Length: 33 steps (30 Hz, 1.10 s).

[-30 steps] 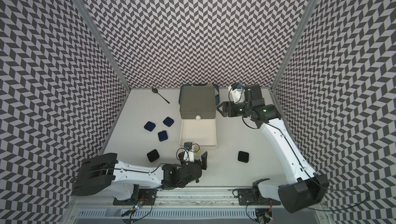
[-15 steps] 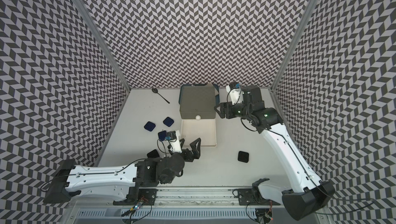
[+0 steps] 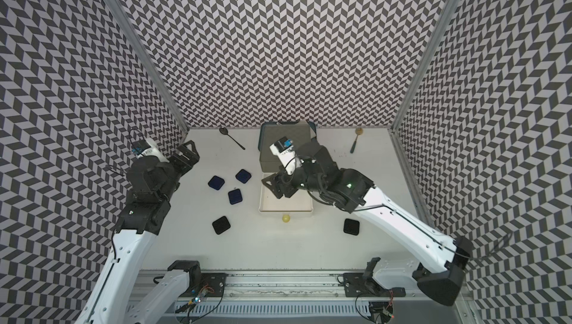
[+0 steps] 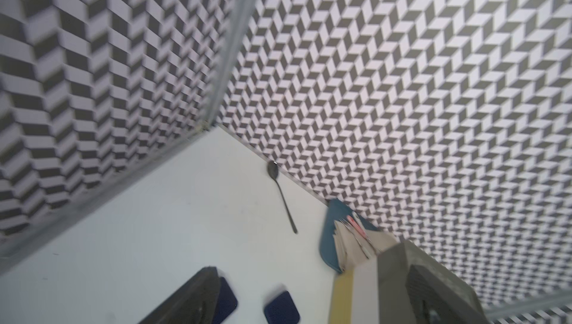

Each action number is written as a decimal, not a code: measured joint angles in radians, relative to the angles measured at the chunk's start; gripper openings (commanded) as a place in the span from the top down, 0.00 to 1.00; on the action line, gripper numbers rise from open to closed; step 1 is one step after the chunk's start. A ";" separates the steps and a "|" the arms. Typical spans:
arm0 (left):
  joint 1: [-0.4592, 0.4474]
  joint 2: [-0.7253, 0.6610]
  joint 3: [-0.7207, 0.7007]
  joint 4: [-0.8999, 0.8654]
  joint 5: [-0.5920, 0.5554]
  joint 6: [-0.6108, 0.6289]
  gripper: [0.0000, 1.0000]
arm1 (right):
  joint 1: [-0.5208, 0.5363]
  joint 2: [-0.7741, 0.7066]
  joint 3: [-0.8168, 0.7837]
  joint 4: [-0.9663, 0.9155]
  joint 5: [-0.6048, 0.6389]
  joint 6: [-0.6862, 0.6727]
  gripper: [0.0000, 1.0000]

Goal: Place the brooch boxes into the drawer by color
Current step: Pick up the brooch box from the center of the board.

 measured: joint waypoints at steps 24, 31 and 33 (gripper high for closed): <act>0.521 0.077 0.092 -0.150 0.433 0.037 0.00 | 0.235 0.733 0.247 0.181 0.121 -0.073 0.14; 0.522 0.056 0.251 -0.139 0.484 -0.019 0.00 | 0.250 0.881 0.352 0.156 0.115 -0.087 0.14; 0.522 0.049 0.265 -0.122 0.491 -0.023 0.00 | 0.250 0.897 0.356 0.154 0.110 -0.088 0.14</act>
